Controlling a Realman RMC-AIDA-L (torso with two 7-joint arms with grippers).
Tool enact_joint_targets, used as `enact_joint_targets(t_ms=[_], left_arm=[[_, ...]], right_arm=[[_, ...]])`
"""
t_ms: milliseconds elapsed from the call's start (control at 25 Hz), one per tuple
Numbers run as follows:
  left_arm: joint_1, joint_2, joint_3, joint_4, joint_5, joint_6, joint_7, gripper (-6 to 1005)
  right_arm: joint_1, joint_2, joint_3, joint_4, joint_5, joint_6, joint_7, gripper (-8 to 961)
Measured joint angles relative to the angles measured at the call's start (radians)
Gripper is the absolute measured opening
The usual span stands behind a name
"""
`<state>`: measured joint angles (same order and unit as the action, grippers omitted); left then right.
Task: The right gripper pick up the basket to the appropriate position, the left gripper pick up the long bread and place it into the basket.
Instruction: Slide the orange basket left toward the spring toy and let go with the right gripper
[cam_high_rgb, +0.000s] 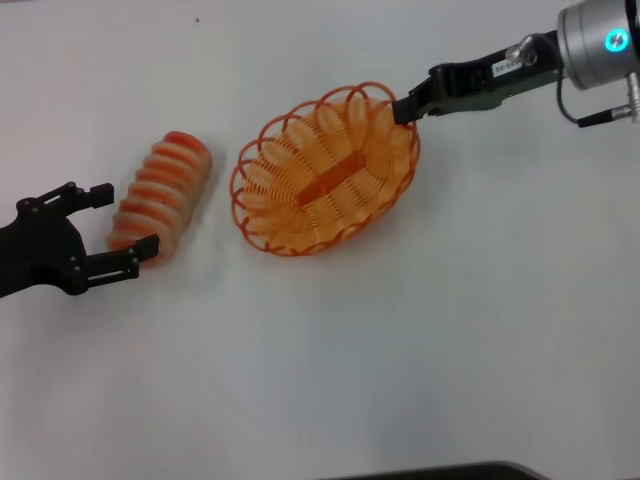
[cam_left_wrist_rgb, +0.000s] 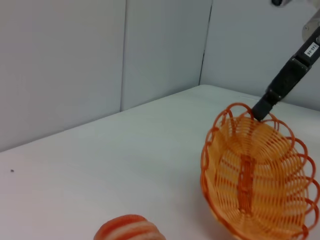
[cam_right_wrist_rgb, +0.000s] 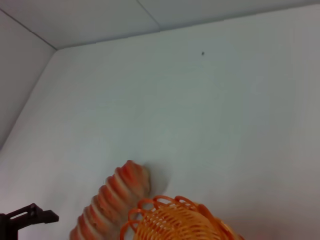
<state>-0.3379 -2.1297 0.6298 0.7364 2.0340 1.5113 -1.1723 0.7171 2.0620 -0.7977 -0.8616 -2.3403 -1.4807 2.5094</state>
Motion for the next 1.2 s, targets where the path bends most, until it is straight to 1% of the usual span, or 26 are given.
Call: enact_joint_targets(t_ms=[120,240,560,760,960,1200], left_arm=[[0.000,0.000,-0.001,0.005,-0.001,-0.002,0.000,885],[0.000,0.002,-0.001,0.008,-0.001,-0.003,0.000,883],[0.005,0.002,-0.010,0.009,-0.002,-0.005,0.000,880],[0.005,0.002,-0.012,0.009,-0.002,-0.009,0.000,878],[0.005,0.002,-0.012,0.009,-0.002,-0.013,0.000,876],[0.003,-0.001,-0.012,0.008,0.004,-0.014,0.000,874]], right_arm=[[-0.015,0.021,0.007,-0.001,0.005,0.011,0.031,41],[-0.042,0.030,0.010,0.001,0.047,0.039,0.044,40],[-0.156,0.028,0.020,0.005,0.179,0.073,0.044,37],[-0.209,0.029,0.023,0.036,0.254,0.083,0.015,38],[-0.229,0.027,0.027,0.084,0.297,0.086,-0.012,39],[-0.225,0.025,0.046,0.137,0.300,0.080,-0.024,38]])
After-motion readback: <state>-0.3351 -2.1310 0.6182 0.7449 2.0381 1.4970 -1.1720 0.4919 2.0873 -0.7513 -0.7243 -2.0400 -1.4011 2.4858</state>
